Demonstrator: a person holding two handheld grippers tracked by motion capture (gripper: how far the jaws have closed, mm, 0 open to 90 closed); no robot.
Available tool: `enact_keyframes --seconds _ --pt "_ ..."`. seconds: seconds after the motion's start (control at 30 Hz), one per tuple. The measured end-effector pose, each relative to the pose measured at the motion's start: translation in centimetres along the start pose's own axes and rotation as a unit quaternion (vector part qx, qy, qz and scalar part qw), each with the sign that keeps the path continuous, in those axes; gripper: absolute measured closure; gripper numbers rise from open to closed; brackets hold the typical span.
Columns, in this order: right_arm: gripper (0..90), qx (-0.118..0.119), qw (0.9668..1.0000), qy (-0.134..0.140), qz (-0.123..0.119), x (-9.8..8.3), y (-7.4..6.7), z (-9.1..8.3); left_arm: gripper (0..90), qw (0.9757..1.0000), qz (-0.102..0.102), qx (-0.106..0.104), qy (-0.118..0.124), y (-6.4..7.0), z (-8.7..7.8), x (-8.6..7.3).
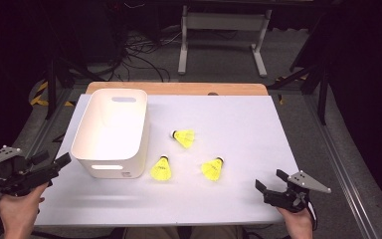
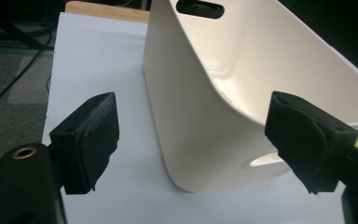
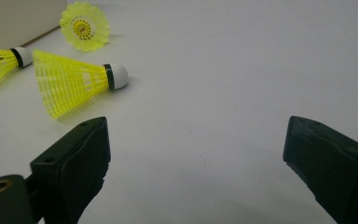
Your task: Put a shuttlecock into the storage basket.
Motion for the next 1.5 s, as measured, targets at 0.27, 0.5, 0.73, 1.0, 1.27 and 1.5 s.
enact_keyframes --seconds 0.27,0.5,0.73,1.0,1.27,1.5 --pt "7.8 0.000 1.0000 -0.001 0.000 0.0 0.0 0.0 21.3 0.9999 0.009 -0.007 -0.010 1.0 0.4 0.9" --pt "8.2 0.001 1.0000 0.001 -0.002 0.0 0.0 0.0 21.6 0.9996 0.019 -0.015 -0.013 2.0 0.9 1.6" --pt "8.4 0.000 1.0000 0.001 -0.002 0.0 0.0 0.0 21.6 0.9994 0.026 -0.021 -0.014 2.7 1.5 2.2" --pt "8.4 0.001 1.0000 0.000 -0.001 0.0 0.1 0.0 22.9 0.9990 0.030 -0.031 -0.012 3.5 2.1 2.7" --pt "8.5 0.000 1.0000 -0.002 -0.001 0.0 0.1 0.0 22.8 0.9983 0.038 -0.042 -0.016 4.2 2.8 2.9" --pt "8.5 0.001 1.0000 -0.001 -0.001 0.0 0.1 0.0 24.0 0.9977 0.041 -0.051 -0.016 4.7 3.1 3.0"
Point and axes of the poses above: each handheld gripper's, and its own axes: z roughly forward along the jaws, x roughly out of its top, y roughly to its right, the point moved 5 cm from there along z, roughly forward along the jaws
